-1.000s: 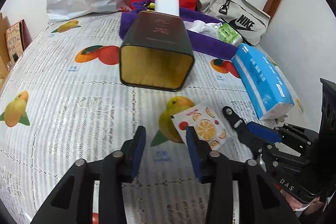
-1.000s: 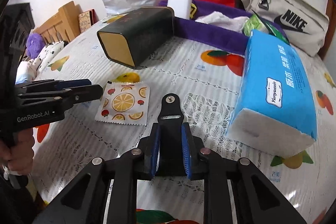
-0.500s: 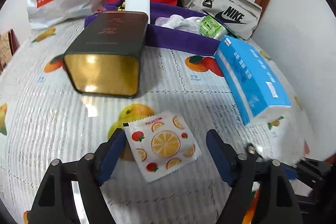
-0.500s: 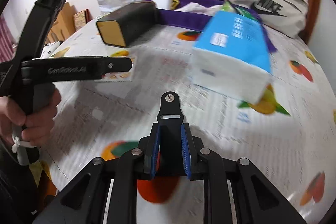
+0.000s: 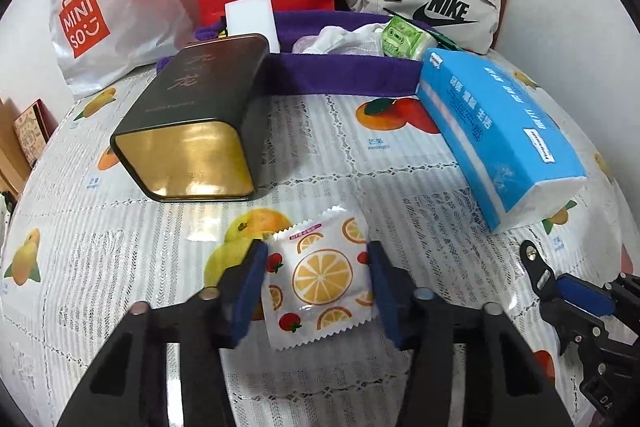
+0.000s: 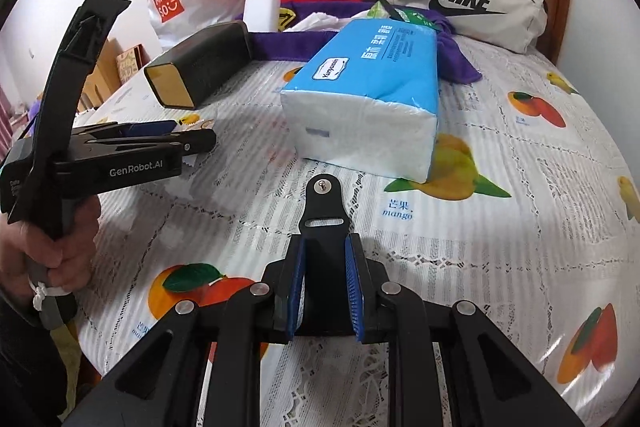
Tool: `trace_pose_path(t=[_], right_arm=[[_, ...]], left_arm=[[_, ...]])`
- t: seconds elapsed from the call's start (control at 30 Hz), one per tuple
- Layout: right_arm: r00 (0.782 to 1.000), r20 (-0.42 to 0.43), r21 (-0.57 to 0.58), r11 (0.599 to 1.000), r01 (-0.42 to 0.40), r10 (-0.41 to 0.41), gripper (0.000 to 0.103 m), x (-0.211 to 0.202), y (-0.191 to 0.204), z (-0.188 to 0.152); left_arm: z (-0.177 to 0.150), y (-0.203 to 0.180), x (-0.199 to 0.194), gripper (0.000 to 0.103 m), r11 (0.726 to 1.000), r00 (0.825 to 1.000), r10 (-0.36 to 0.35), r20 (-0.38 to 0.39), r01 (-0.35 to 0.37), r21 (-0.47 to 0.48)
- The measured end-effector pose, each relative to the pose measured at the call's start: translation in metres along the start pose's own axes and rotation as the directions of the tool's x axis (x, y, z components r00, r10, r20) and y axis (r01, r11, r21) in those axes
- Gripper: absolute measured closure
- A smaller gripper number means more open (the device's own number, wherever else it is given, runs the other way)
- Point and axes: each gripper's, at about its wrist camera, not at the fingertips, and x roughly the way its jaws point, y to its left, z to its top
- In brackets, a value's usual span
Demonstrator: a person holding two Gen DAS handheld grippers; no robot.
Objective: Organize soft objects
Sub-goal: 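Close the left tool on the fruit-print sachet and lift it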
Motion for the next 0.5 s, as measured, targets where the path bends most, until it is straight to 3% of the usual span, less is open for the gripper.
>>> trace_pose_path(t=[0.17,0.3,0.5], right_arm=[[1.000,0.008,0.020,1.000,-0.015,0.015,0.082,0.000,-0.003,0.000],[1.000,0.015,0.025,0.999,-0.021,0.021,0.082,0.001,-0.004,0.001],[1.000,0.020,0.021,1.000,-0.013,0.013,0.082,0.000,-0.002,0.000]], left_arm=[[-0.004,0.001,-0.005,0.069,1.000,1.000,-0.017,0.008,0.017,0.000],[-0.006,0.002,-0.011,0.086,0.999,0.998,-0.054,0.021,0.054,0.000],[-0.015,0.012,-0.021,0.091,0.998,0.998,-0.059,0.033,0.060,-0.022]])
